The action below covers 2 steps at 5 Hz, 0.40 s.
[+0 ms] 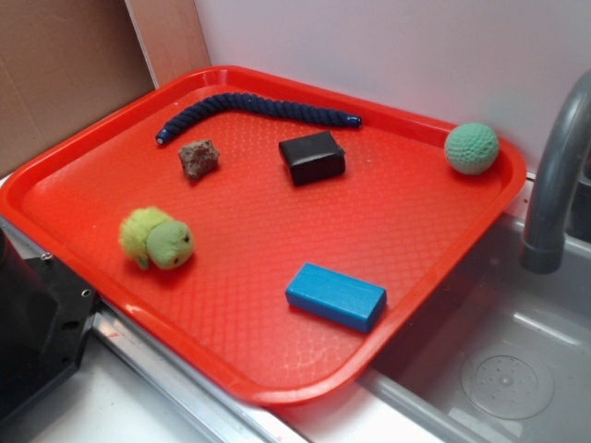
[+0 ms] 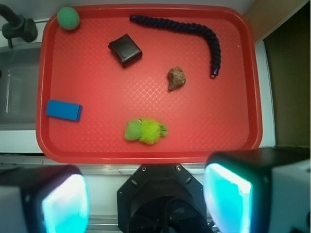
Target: Grab the blue rope.
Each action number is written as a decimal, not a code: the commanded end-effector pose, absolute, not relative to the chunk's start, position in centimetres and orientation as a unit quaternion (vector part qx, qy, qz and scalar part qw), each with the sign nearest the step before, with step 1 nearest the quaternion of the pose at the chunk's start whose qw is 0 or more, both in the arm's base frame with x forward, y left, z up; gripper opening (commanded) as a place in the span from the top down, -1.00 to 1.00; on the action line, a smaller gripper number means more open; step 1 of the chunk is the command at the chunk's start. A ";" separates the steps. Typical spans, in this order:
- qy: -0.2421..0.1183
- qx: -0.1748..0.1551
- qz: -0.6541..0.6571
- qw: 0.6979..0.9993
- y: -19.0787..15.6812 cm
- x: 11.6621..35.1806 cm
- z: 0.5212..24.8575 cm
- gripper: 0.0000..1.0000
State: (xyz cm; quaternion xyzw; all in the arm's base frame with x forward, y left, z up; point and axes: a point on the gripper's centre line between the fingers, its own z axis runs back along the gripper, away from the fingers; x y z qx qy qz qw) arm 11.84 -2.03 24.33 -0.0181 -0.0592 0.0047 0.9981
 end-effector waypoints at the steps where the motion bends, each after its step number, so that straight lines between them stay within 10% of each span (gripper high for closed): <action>1: -0.059 -0.018 0.005 0.998 -2.0 11.8 24.3 -1.00; 2: -0.065 -0.001 -0.031 0.997 0.2 16.8 19.7 -1.00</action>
